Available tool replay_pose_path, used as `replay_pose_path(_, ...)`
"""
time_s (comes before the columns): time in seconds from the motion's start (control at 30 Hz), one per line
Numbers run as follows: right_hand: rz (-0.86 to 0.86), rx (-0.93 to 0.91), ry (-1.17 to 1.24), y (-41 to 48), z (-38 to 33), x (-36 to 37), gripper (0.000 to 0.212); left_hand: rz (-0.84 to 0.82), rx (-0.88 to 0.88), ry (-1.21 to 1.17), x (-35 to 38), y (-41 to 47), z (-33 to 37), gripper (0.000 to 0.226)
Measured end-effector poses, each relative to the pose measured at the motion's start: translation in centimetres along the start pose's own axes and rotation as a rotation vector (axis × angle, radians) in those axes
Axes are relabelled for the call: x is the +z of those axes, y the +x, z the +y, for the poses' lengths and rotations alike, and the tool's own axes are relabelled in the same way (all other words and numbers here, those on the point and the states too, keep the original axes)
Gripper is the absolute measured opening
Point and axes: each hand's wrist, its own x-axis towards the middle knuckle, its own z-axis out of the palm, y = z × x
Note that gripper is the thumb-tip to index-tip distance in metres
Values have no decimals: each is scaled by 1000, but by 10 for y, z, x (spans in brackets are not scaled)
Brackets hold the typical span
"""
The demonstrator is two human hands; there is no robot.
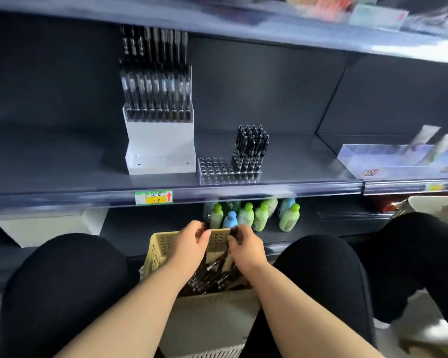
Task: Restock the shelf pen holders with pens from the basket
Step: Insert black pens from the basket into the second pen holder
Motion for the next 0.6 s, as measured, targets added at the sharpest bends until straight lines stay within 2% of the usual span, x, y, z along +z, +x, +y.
replay_pose_path(0.27,120,-159,84,32,-51,-72,20,139,110,-103,-35,27,53,20)
replay_pose_path(0.33,161,-219,123,42,-66,-87,14,170,142,-132,-41,36,65,21)
replay_pose_path(0.4,206,-273,191,52,-82,-99,7,186,166,-189,-47,47,75,26)
replay_pose_path(0.6,230,-341,435,86,-127,-129,10,265,146,-305,-63,84,104,29)
